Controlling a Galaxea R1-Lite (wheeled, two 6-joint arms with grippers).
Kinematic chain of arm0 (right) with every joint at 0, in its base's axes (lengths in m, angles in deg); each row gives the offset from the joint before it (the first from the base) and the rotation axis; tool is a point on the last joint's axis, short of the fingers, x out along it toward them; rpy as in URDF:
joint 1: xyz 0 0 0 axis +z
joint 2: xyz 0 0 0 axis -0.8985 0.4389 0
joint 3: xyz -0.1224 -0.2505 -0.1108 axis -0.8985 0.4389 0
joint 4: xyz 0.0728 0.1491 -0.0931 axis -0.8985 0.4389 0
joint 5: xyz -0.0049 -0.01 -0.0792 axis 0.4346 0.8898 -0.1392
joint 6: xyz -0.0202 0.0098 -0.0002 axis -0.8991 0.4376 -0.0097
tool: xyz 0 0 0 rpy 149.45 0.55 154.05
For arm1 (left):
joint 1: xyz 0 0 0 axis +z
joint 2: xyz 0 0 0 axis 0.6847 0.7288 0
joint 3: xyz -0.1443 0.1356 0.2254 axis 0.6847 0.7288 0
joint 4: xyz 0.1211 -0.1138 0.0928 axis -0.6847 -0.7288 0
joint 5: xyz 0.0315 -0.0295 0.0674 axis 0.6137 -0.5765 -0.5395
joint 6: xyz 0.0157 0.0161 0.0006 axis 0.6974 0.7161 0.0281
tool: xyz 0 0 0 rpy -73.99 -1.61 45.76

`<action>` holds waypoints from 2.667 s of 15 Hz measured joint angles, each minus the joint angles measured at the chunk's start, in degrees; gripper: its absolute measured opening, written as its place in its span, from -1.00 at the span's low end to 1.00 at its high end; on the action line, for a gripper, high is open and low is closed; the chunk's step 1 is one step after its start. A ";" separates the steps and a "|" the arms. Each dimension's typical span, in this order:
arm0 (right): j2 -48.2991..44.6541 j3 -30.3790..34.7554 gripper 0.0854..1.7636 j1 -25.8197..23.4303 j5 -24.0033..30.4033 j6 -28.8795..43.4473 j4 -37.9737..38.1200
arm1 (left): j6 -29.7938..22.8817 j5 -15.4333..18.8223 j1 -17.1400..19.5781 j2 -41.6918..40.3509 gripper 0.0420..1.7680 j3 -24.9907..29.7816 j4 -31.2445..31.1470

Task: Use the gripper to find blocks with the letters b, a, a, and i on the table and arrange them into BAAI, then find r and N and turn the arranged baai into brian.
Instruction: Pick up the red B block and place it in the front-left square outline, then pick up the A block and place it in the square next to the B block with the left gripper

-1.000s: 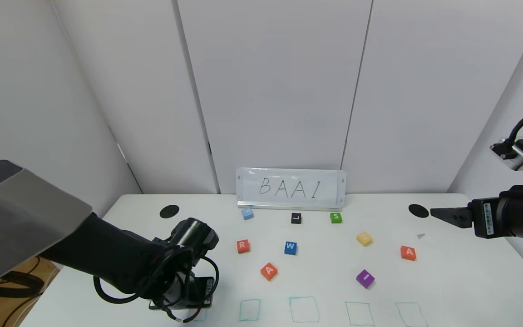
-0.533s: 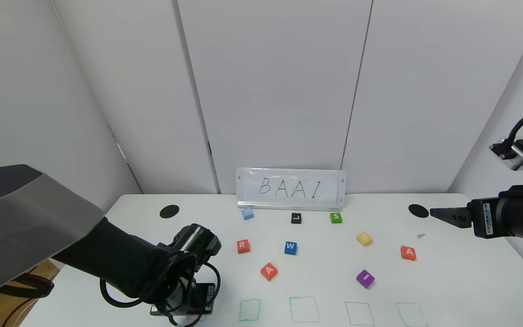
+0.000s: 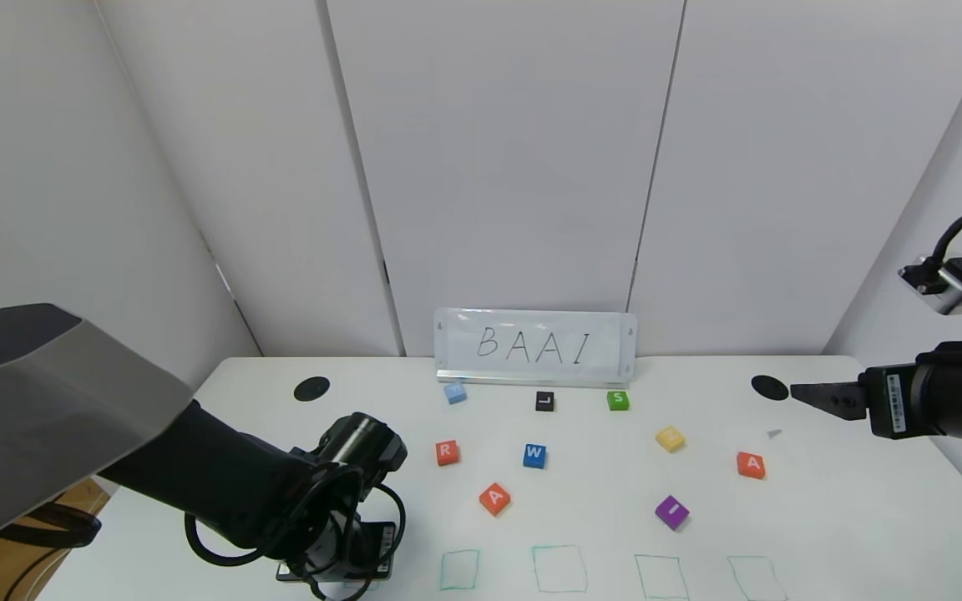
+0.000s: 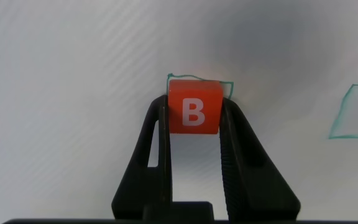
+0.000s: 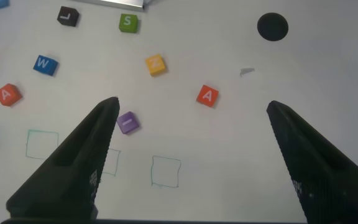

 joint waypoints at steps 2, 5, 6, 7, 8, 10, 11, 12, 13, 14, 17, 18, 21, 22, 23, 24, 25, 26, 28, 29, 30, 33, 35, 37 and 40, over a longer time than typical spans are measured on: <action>0.04 0.02 0.94 0.00 -0.02 0.00 -0.02 | 0.00 0.00 -0.05 0.00 -0.46 0.00 -0.09; 0.11 0.02 0.94 0.00 -0.07 -0.02 -0.02 | -0.02 0.00 -0.05 0.00 -0.46 -0.07 -0.16; 0.12 0.02 0.94 0.00 -0.10 0.00 0.00 | 0.00 0.00 -0.05 0.00 -0.46 -0.07 -0.16; 0.15 0.02 0.94 0.00 -0.07 0.00 0.00 | 0.01 0.02 -0.13 0.00 -0.33 -0.07 -0.13; 0.15 0.02 0.94 0.00 -0.05 -0.02 0.00 | 0.04 0.02 -0.27 0.00 -0.18 -0.05 -0.09; 0.17 0.11 0.94 0.00 -0.07 -0.04 0.00 | 0.00 0.02 -0.38 0.00 0.07 -0.09 -0.02; 0.17 0.16 0.94 0.04 -0.07 -0.06 -0.02 | 0.00 0.02 -0.38 -0.05 0.17 -0.16 0.05; 0.17 0.18 0.94 0.04 -0.07 -0.09 0.00 | -0.07 0.00 -0.41 -0.06 0.27 -0.24 0.02; 0.15 0.18 0.94 0.09 -0.07 -0.06 0.00 | -0.07 -0.05 -0.39 -0.16 0.35 -0.30 0.00; 0.12 0.21 0.94 0.09 -0.07 -0.06 -0.02 | -0.07 -0.11 -0.39 -0.27 0.43 -0.44 0.02; 0.11 0.21 0.94 0.17 -0.07 -0.09 -0.02 | -0.10 -0.40 -0.38 -0.79 0.59 -0.72 -0.16; 0.11 0.21 0.94 0.26 -0.10 -0.04 -0.02 | -0.10 -0.41 -0.38 -1.07 0.63 -0.82 -0.33; -0.05 0.29 0.94 0.34 -0.16 -0.06 0.00 | -0.23 -0.82 -0.49 -2.45 0.72 -1.26 -0.60; -0.13 0.29 0.94 0.34 -0.10 -0.04 -0.02 | -0.24 -0.95 -0.60 -3.15 0.75 -1.45 -0.79; -0.16 0.29 0.94 0.34 -0.07 -0.02 -0.02 | -0.24 -1.08 -0.71 -3.91 0.77 -1.68 -0.94; -0.20 0.29 0.94 0.34 -0.10 0.00 0.00 | -0.23 -1.17 -0.77 -4.71 0.79 -2.12 -1.49; -0.22 0.33 0.94 0.37 -0.13 0.00 -0.02 | -0.27 -1.28 -0.79 -5.32 0.81 -2.80 -2.52; -0.20 0.44 0.94 0.69 -0.24 0.02 -0.04 | -0.87 -1.30 -0.79 -5.79 0.83 -3.80 -3.73; -0.18 0.63 0.94 1.18 -0.38 0.05 -0.13 | -2.27 -1.30 -0.82 -6.39 0.85 -5.75 -5.53; -0.24 0.68 0.94 1.22 -0.38 0.05 -0.15 | -2.34 -1.30 -0.79 -6.53 0.86 -6.42 -5.72; -0.38 0.73 0.94 1.27 -0.43 0.02 -0.17 | -2.38 -1.28 -0.79 -6.62 0.87 -7.19 -5.78; -0.88 0.73 0.94 1.44 -0.40 0.02 -0.17 | -3.06 -1.23 -0.79 -6.70 0.89 -9.62 -6.84; -1.07 0.74 0.94 1.49 -0.43 0.02 -0.15 | -3.52 -1.04 -0.88 -6.95 0.90 -12.20 -10.35; -1.26 0.74 0.94 1.49 -0.40 0.02 -0.22 | -4.97 -0.60 -0.99 -6.97 0.91 -16.20 -14.15; -1.82 0.63 0.94 1.49 -0.43 0.02 -0.27 | -5.80 -0.18 -2.62 -5.92 0.92 -20.14 -16.97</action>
